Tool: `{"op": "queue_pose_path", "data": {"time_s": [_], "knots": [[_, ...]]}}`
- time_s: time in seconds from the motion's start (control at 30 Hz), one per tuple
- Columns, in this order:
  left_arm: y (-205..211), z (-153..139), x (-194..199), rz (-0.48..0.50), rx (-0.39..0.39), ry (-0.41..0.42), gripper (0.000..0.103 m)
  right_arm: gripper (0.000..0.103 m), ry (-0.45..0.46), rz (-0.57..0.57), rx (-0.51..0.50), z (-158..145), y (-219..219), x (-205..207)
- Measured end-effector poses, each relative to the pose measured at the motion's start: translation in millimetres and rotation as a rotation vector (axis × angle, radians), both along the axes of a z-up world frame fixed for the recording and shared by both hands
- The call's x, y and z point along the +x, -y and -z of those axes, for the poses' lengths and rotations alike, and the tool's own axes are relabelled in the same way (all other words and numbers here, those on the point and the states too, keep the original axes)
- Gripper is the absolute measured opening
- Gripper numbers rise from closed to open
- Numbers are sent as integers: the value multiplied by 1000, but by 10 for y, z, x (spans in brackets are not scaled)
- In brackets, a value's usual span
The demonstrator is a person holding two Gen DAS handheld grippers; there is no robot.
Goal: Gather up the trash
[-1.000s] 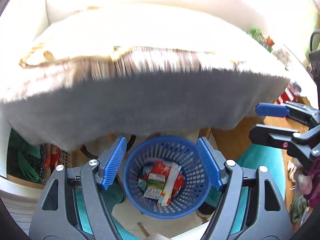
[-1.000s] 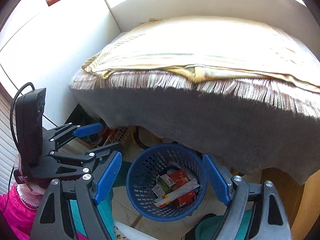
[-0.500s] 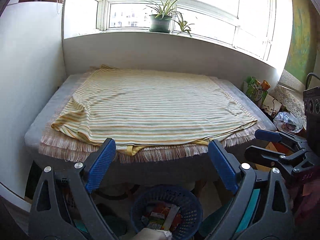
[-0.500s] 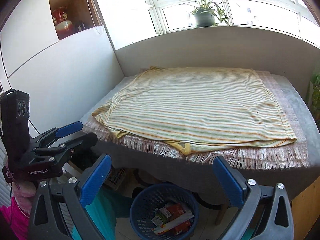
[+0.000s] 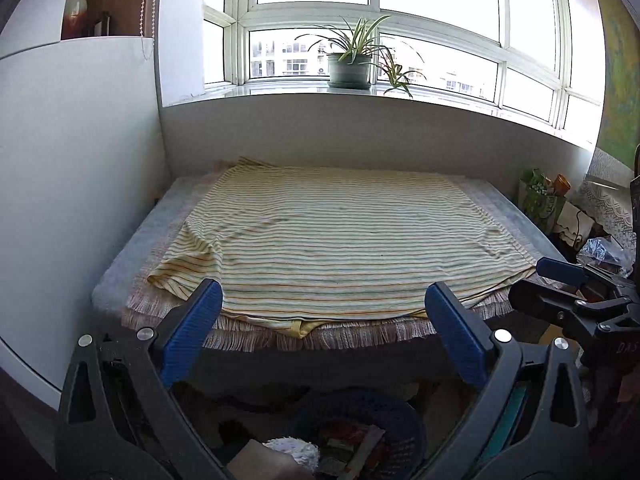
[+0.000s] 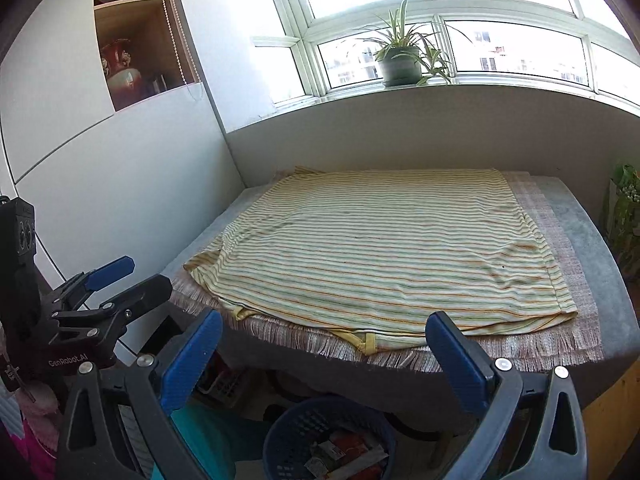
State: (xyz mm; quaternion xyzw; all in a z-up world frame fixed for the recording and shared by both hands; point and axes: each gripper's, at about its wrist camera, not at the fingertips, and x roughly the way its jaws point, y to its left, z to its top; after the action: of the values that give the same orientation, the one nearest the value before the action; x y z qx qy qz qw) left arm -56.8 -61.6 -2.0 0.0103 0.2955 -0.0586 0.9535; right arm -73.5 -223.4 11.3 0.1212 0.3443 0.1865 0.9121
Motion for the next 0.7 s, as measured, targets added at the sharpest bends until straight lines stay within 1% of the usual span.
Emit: {"op": "queue_pose_path", "data": {"time_s": [0.2,0.43,0.7], "knots": [[-49,-6,60,-10,-34,-20,103,103,0,9,9,-25,18,60],[-119,-12,85,-33,-55,-25,103,103,-1,15,9,-13,35,82],[-150,-10,78,-35,-84,-41,103,103,-5,12,15,-8,29,74]]}}
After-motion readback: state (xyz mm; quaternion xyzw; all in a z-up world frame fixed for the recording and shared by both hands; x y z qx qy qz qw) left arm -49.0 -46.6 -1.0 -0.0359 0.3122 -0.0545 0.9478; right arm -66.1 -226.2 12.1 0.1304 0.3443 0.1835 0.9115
